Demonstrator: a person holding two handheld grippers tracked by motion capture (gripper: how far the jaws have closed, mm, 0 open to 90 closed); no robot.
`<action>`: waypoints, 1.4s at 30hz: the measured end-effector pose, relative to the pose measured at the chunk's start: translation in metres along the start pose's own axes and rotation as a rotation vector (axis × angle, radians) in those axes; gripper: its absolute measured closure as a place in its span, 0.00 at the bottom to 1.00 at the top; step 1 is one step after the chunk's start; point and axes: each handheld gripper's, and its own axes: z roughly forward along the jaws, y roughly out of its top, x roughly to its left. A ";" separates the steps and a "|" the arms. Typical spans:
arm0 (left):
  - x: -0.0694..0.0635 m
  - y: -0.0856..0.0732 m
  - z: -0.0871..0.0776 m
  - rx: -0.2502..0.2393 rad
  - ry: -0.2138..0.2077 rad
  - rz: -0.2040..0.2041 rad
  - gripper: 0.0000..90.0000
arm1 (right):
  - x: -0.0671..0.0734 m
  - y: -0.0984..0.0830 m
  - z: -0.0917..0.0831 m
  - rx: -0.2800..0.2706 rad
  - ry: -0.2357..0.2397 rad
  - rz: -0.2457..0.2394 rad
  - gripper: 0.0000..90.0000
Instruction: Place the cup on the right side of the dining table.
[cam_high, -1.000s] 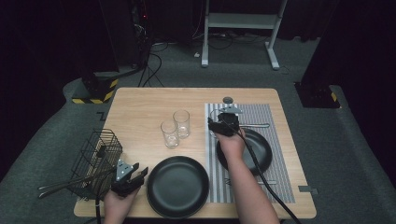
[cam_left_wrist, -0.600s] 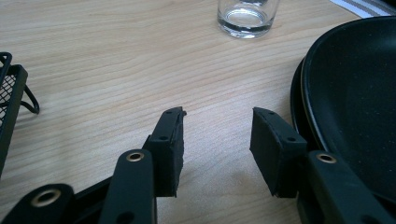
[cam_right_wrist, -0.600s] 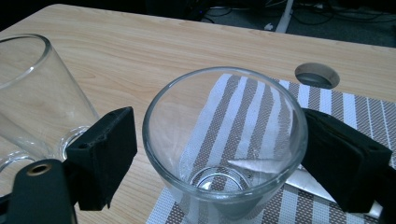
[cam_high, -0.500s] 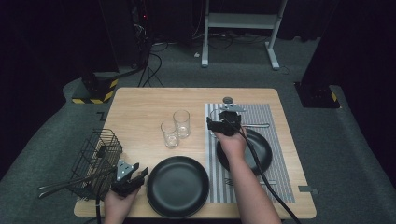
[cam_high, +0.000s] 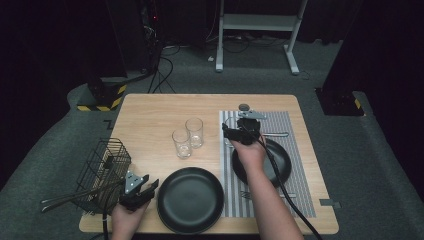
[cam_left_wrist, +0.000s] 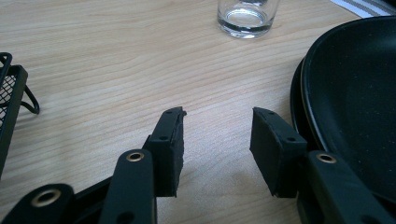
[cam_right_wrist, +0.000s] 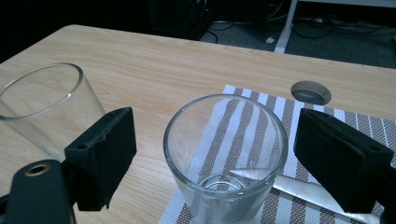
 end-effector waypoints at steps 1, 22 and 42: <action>0.000 0.000 0.000 0.000 0.000 -0.002 0.61 | 0.000 0.000 -0.001 -0.003 0.002 0.001 0.15; -0.001 0.000 0.000 0.003 0.004 0.002 0.61 | 0.009 -0.009 -0.029 -0.014 -0.006 -0.017 0.16; -0.002 0.000 0.001 0.008 0.006 0.010 0.61 | 0.037 -0.043 -0.055 -0.022 0.050 -0.064 0.17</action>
